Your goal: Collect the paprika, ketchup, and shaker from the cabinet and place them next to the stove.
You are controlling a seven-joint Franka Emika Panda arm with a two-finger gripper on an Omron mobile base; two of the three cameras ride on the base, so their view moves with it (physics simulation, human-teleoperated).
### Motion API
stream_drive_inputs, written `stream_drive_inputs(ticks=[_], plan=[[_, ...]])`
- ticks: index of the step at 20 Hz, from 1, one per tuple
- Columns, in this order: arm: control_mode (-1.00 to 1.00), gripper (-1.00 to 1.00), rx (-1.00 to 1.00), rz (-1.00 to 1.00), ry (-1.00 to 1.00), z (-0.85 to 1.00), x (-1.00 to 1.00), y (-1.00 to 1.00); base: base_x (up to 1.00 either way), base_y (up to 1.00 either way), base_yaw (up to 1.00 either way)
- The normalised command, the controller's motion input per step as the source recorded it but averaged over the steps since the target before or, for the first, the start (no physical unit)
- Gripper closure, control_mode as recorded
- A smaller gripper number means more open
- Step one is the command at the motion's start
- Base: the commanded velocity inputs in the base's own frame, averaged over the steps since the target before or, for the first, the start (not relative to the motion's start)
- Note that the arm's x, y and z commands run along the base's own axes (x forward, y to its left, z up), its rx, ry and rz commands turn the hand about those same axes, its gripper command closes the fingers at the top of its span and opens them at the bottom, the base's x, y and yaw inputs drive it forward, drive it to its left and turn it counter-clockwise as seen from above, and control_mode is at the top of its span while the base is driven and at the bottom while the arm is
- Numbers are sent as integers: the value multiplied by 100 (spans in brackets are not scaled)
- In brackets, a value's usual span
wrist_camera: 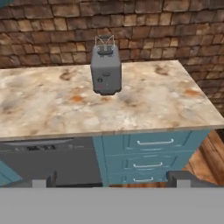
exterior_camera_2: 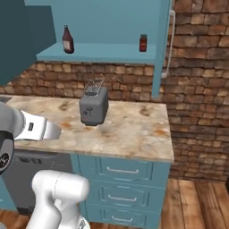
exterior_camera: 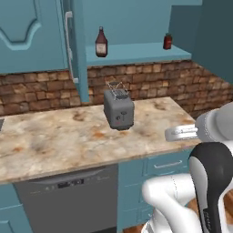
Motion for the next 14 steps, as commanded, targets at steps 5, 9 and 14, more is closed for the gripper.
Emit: stream_drive_inputs(ticks=[5,9,14], plan=[[100,-100,0,0,0,0,0,0,84,-14,1],[100,-100,0,0,0,0,0,0,87,-19,1],[100,-100,0,0,0,0,0,0,77,-12,1]])
